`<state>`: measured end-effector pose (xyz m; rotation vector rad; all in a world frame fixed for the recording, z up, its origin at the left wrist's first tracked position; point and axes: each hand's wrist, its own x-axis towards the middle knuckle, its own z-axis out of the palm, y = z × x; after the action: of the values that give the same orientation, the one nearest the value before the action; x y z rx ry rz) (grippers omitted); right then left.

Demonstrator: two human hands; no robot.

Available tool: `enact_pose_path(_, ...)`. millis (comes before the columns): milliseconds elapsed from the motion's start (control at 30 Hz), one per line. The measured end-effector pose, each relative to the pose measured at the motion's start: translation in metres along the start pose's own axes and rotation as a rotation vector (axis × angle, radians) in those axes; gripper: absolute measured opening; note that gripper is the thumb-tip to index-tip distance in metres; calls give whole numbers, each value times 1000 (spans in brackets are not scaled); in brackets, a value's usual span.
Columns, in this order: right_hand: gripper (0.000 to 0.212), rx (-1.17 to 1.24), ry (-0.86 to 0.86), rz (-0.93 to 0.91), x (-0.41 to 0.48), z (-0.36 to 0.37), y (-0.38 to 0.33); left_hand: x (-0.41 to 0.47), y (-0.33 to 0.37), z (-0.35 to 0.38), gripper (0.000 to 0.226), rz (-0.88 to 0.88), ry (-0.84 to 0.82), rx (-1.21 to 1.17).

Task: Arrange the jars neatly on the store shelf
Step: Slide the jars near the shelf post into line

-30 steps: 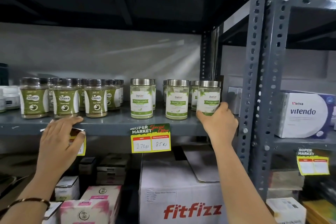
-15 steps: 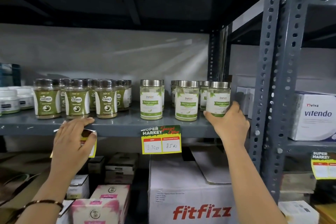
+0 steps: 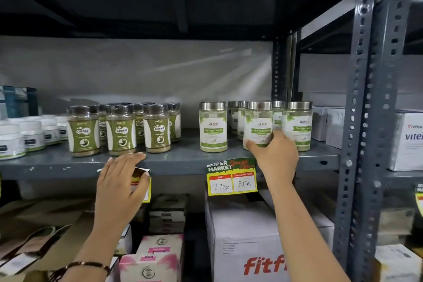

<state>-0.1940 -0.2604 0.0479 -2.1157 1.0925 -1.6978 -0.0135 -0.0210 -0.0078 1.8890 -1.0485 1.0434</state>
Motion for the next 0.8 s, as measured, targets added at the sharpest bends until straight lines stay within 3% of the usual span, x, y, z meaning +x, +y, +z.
enact_pose_path(533, 50, -14, 19, 30, 0, 5, 0, -1, -2, 3, 44, -10, 9, -7)
enact_pose_path(700, 62, 60, -52, 69, 1, 0, 0, -1, -4, 1, 44, -4, 5, -15)
enact_pose_path(800, 63, 278, 146, 14, -15, -16, -23, -1, -3, 0, 42, 1, 20, -28)
